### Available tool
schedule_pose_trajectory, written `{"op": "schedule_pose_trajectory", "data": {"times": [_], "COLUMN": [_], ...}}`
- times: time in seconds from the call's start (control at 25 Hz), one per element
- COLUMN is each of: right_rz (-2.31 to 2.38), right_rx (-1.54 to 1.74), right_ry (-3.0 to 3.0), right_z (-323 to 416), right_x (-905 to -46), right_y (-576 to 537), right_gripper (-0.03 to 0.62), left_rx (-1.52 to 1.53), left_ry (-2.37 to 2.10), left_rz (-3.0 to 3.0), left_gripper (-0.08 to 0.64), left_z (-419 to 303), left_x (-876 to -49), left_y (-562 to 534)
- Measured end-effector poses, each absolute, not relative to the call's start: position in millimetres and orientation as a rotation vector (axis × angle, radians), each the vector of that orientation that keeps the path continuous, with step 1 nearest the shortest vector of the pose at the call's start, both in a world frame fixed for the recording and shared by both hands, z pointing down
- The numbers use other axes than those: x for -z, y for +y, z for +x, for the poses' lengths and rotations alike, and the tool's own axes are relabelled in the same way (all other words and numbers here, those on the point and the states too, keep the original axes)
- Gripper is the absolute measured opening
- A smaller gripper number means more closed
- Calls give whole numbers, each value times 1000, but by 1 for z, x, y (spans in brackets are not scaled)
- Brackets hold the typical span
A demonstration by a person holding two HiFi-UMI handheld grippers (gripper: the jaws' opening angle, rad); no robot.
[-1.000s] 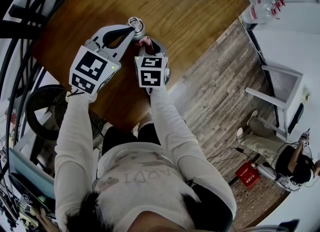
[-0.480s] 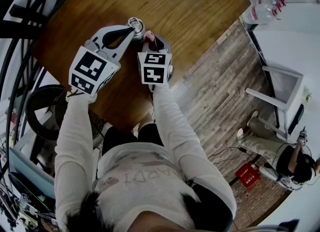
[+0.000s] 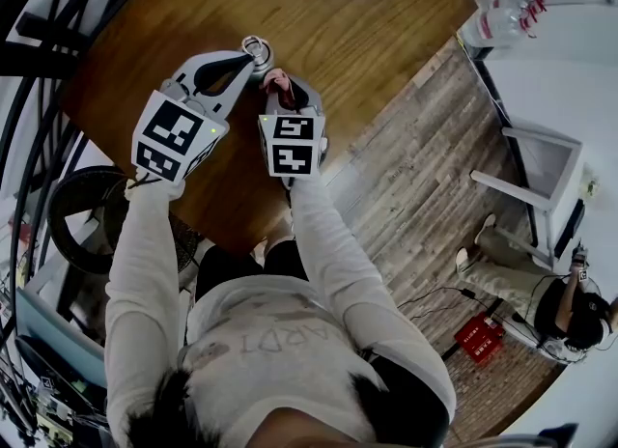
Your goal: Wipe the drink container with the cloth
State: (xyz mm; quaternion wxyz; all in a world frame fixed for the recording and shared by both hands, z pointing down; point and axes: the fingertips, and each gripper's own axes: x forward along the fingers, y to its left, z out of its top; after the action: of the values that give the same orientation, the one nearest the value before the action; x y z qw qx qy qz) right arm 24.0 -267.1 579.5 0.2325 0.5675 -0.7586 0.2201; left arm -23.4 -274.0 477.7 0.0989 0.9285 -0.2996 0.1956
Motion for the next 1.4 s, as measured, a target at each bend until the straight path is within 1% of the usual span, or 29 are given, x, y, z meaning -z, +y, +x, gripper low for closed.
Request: {"op": "schedule_pose_trajectory", "data": {"times": [0.36, 0.6, 0.92, 1.4], "right_rz": [1566, 1580, 1585, 1605], "right_rx": [-630, -598, -545, -482], "right_ry": [-2177, -2236, -2315, -2451], "right_z": [34, 33, 33, 34], "right_x": [-557, -531, -485, -414], "right_y": [-244, -230, -212, -178], "right_gripper": [37, 37, 37, 37], "left_rx": [-583, -505, -390, -281], "left_ry": [-953, -1017, -1130, -1211], "left_rz": [2741, 2699, 2670, 2718], "left_gripper": [-6, -6, -6, -6], "left_z": [-33, -53, -73, -80], "left_x": [-476, -468, -439, -383], "left_y": [-263, -242, -215, -172]}}
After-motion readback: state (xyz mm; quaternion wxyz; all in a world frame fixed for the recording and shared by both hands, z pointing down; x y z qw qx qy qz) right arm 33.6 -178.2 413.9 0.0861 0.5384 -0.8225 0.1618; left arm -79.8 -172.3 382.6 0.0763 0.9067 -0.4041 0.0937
